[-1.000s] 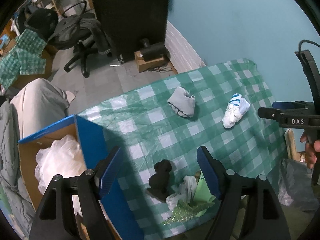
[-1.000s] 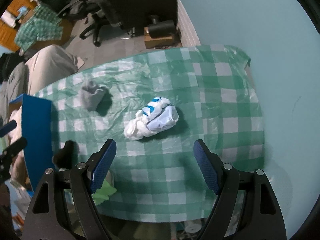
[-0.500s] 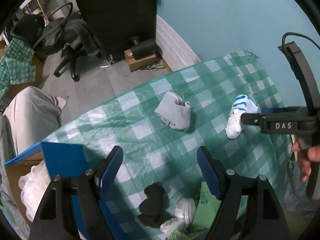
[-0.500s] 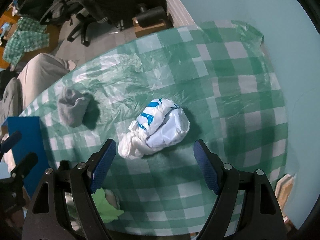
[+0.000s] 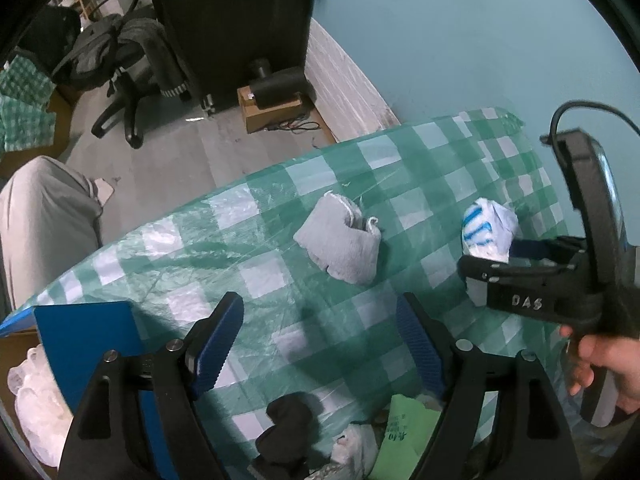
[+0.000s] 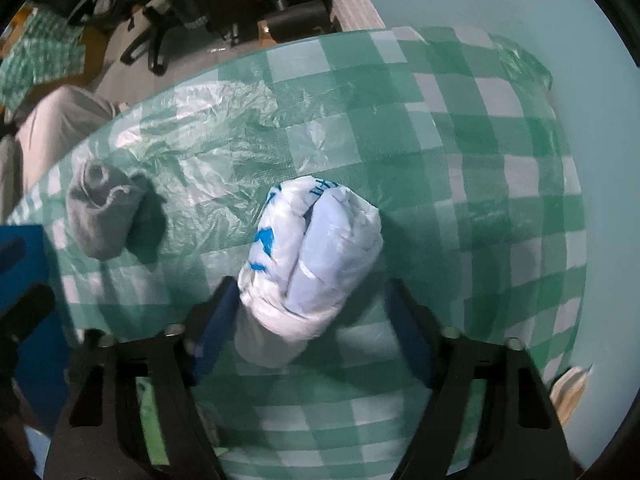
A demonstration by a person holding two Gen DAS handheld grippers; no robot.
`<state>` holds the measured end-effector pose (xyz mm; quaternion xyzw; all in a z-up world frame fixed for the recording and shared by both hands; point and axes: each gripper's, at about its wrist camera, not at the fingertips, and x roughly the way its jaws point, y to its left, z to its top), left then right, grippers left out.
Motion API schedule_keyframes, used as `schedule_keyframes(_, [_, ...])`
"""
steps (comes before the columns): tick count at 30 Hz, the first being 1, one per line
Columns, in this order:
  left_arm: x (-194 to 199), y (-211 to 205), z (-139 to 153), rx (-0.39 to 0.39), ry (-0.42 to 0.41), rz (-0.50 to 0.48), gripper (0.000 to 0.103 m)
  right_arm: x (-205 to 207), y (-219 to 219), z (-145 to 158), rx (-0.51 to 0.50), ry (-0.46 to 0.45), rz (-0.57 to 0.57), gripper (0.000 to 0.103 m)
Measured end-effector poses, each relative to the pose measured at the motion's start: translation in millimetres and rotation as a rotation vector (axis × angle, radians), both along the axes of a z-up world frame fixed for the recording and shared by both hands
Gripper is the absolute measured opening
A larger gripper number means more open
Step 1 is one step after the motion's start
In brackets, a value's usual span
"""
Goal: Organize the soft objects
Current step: 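Grasp the white-and-blue sock with the right tool while the left tool grasps the grey sock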
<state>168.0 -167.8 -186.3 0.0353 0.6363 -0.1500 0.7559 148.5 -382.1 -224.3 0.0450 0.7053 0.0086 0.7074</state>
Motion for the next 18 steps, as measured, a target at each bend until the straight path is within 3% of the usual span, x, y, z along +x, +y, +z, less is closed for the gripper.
schedule_keyframes(1, [2,0,-1,-0.007,0.004,0.005,0.081,0,2,-1,-0.003,0.007,0.025,0.049])
schedule_keyframes(6, [11,-5,-11,-0.033,0.038,0.028,0.081,-4,6,1,-0.011,-0.013,0.102,0.042])
schedule_keyframes(12, [20,-15,-24,-0.036,0.054,0.022,0.086,-13,5,7,-0.005,-0.036,0.138,0.04])
schedule_keyframes(18, [29,-24,-39,0.012,0.04,0.003,0.086,-23,1,14,-0.018,-0.06,0.176,0.04])
